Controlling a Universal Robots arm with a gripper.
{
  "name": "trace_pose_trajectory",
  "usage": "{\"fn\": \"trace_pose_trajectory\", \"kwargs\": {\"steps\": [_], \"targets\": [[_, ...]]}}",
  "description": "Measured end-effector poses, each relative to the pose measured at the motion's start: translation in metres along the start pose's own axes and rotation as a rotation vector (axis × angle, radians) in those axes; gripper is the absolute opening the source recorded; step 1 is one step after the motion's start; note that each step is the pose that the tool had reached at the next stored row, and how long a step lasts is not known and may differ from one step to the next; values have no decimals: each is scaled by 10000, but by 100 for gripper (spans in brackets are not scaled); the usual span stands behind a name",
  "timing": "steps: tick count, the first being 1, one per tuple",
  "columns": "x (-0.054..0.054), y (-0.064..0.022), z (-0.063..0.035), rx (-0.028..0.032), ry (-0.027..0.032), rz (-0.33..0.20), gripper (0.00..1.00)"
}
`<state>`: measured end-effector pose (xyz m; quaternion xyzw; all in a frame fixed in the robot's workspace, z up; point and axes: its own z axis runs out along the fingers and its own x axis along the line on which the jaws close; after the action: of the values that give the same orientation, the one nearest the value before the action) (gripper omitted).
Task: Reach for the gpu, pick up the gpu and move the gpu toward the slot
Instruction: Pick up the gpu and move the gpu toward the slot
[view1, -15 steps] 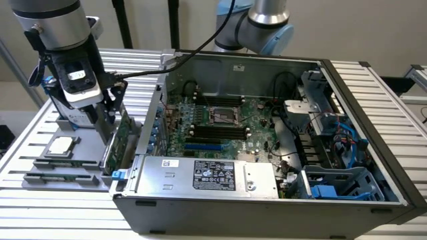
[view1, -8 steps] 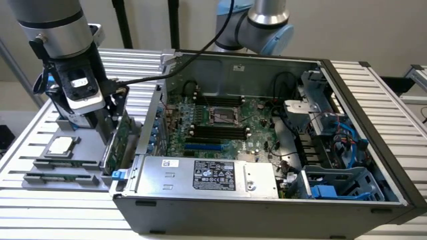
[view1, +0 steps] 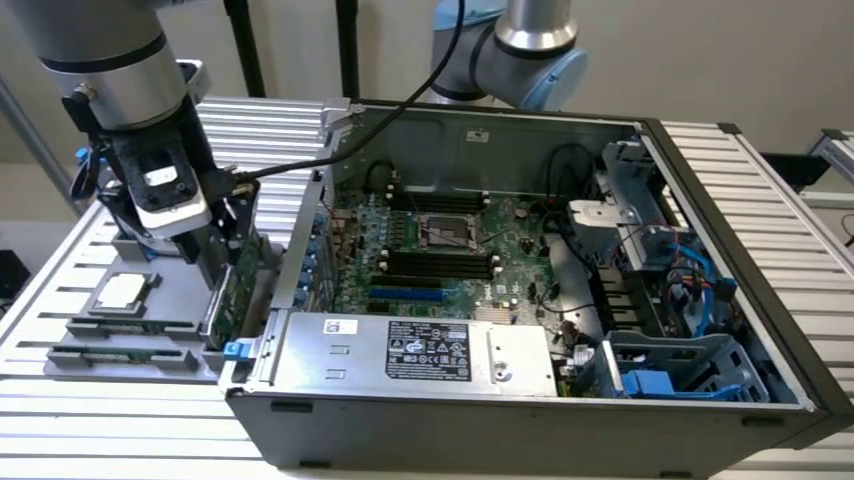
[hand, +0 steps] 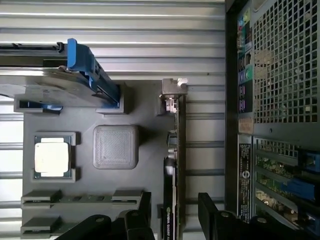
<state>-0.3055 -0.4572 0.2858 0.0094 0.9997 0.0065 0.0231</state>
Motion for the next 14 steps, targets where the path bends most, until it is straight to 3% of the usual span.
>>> {"fn": "trace_pose_trajectory", "kwargs": {"steps": [6,14], "targets": [[26,-3,108,37,-45,18,50],[33,-4,253,77,-60,127,50]]}}
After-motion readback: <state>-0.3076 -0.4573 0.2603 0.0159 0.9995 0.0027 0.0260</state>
